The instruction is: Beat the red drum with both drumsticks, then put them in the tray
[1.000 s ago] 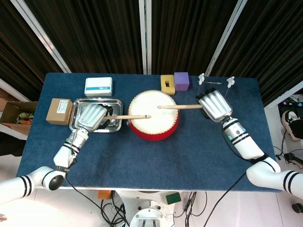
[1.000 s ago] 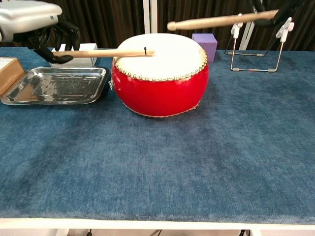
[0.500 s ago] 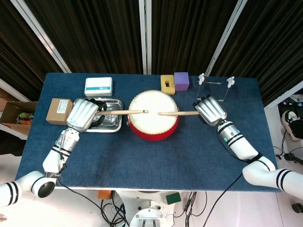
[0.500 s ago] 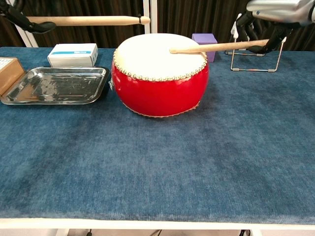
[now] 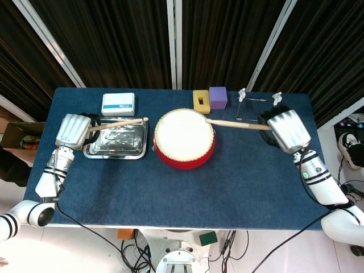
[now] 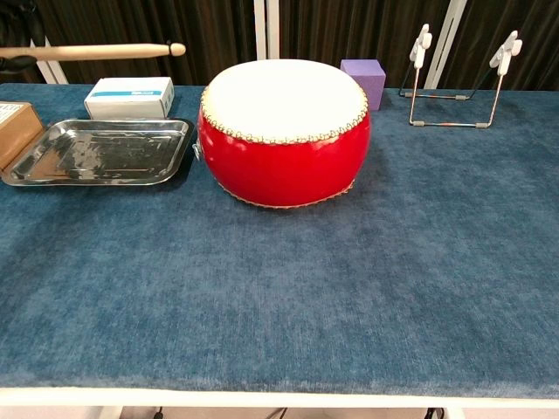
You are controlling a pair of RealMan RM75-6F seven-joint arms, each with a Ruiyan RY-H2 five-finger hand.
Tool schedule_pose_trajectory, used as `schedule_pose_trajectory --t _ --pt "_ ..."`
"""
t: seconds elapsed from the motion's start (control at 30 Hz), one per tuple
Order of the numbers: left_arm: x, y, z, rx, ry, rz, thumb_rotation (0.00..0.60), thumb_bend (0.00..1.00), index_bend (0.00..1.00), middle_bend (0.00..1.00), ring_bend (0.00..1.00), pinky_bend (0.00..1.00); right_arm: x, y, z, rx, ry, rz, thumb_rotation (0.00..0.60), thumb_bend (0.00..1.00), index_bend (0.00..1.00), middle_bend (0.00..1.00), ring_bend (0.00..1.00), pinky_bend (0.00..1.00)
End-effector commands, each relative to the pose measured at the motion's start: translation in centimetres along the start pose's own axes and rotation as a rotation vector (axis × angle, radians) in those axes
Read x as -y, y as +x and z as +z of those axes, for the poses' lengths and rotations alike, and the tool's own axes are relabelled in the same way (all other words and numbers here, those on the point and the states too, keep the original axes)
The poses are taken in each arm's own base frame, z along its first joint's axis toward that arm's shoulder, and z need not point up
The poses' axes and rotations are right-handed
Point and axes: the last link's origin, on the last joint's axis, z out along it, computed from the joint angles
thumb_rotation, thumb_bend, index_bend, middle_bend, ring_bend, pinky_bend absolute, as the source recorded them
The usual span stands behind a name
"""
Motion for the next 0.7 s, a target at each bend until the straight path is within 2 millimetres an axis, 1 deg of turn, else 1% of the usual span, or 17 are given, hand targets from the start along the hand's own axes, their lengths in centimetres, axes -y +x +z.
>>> schedule_pose_trajectory --t 0.03,0.17,0.37,0.57,0.7 --pt "0.7 -2.3 1.2 0.049 0.007 0.015 0.6 0.55 0.68 0.62 0.53 0.64 -0.2 0.0 -0.7 0.002 -0.004 0.007 0.6 0.78 0.8 0.69 0.44 0.49" --pt "1.6 -3.4 2.2 0.05 0.016 0.035 0.6 0.55 0.68 0.62 0.53 0.63 -0.1 -0.5 -1.3 0.018 -0.005 0.008 0.6 0.78 0.8 0.68 0.44 0.49" --pt "2.8 -5.1 2.9 0.09 0.046 0.026 0.6 0.55 0.68 0.6 0.51 0.61 0.3 -1.0 -1.6 0.03 0.003 0.008 0.6 0.78 0.8 0.68 0.44 0.49" --pt "2.4 -7.1 3.2 0.135 0.011 0.07 0.6 0.55 0.67 0.58 0.49 0.6 0.4 -1.5 -1.7 0.047 -0.001 0.008 0.6 0.78 0.8 0.68 0.44 0.49" --pt "2.2 -7.9 3.5 0.148 0.009 0.076 0.6 0.53 0.66 0.54 0.44 0.56 0.5 -1.9 -1.8 0.059 -0.001 0.008 0.6 0.78 0.8 0.68 0.44 0.49"
